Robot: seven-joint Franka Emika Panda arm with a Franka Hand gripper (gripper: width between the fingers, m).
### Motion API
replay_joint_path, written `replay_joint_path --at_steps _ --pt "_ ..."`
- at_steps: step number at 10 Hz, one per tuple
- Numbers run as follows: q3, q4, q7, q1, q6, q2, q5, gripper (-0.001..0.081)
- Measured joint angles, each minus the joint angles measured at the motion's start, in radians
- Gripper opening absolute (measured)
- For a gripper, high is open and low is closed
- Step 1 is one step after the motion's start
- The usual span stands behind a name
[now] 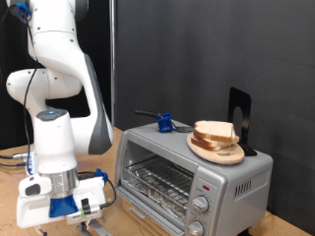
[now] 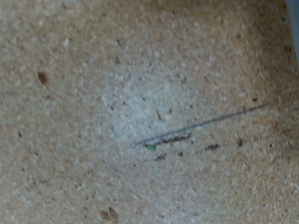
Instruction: Make a piece of toast with the oven
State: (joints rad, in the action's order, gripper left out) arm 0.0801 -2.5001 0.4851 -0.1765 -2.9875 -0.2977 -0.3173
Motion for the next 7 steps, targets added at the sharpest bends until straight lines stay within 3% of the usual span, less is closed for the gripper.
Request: replay_joint_path --at_steps 2,4,5,6,7 --pt "-0.001 -0.033 -0.008 -0.007 -0.001 0.025 0.000 0.0807" --pt "-0.070 -0.075 -0.106 -0.071 -0.057 0.047 -0.077 0.0807" --pt "-0.072 -0.094 -0.113 -0.076 -0.068 0.056 -0.077 0.0807" --pt "-0.024 -0.113 -0.083 -0.038 -0.081 0.063 -0.029 0.0808" --pt "0.049 -0.132 -0.036 0.030 -0.103 0.065 0.023 0.0808"
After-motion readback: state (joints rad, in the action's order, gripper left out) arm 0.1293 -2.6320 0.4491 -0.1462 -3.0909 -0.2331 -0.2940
